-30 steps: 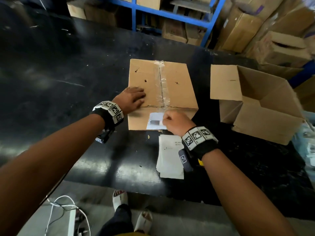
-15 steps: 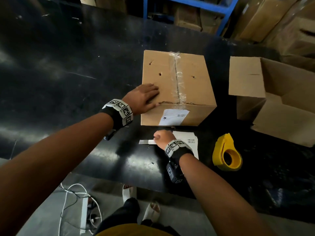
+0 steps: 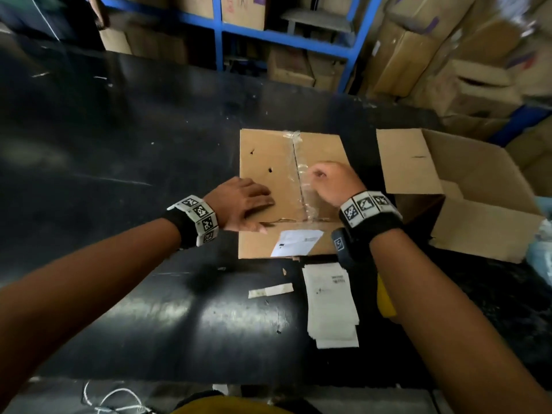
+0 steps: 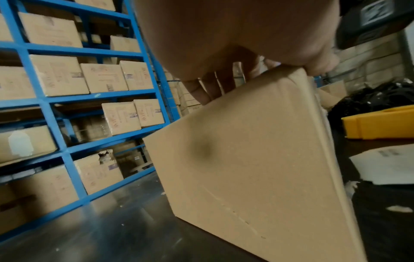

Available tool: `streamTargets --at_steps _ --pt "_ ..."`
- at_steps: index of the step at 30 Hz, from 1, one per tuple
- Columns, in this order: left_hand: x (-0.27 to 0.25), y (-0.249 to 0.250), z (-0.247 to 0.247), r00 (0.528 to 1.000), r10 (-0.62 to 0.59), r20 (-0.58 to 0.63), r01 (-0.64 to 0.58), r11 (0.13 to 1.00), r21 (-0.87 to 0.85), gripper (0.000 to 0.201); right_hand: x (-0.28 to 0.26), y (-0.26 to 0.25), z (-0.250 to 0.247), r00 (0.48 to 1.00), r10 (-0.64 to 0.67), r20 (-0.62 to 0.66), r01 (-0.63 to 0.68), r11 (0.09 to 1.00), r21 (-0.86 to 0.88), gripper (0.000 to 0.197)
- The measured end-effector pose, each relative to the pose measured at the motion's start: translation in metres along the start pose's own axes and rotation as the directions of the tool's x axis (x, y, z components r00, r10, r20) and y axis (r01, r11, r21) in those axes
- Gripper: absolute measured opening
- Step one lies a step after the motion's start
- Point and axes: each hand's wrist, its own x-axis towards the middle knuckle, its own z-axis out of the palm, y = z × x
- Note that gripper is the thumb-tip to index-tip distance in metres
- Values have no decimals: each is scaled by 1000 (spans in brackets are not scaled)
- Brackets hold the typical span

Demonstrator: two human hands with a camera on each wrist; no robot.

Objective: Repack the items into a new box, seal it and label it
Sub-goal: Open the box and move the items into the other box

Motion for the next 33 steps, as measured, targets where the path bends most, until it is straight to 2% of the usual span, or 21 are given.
streamTargets --at_steps 3,5,7,10,12,14,15,16,18,20,22,24,26,29,33 --pt "-11 -25 -7 999 33 42 -32 999 -16 67 22 27 4 967 101 234 -28 955 -297 36" --pt "-21 -45 -12 991 6 131 -1 999 -40 67 21 35 9 936 142 323 -37 950 -311 44" --pt "-26 -65 -20 987 -20 161 30 998 -63 63 17 33 14 935 151 320 -37 941 -336 51" --pt "-27 -92 -28 997 -52 54 52 999 14 34 14 16 19 947 135 291 15 888 -460 57" --pt "-23 -105 -25 987 -161 13 160 985 62 26 13 3 23 954 92 286 44 898 -437 61" --pt "-14 -101 -23 960 -281 1 281 959 29 24 12 -9 29 955 47 293 72 921 -383 59" --pt "-7 -96 -22 940 -342 0 342 940 -13 27 12 -14 32 953 27 303 85 932 -351 56" --pt "0 -88 -22 912 -411 15 411 910 -44 39 13 -17 35 949 13 315 93 944 -318 52" --pt "14 -68 -26 842 -535 73 538 843 -26 56 19 -16 34 947 -7 320 95 961 -260 43" --pt "23 -44 -24 803 -573 163 579 815 11 60 33 -8 27 946 -16 323 88 974 -209 35" --pt "28 -12 -18 808 -528 261 539 841 32 74 50 2 19 938 -7 347 86 973 -213 37" --pt "30 18 -11 805 -512 299 536 844 1 96 68 11 12 936 33 349 73 956 -285 51" --pt "34 33 -3 785 -526 328 564 825 -27 109 82 19 8 935 70 349 51 944 -326 66" --pt "35 23 -1 783 -522 340 557 831 -7 111 97 28 4 908 81 412 81 930 -360 78" --pt "34 -20 -5 786 -458 415 491 870 31 115 104 31 2 893 74 444 149 882 -448 86"
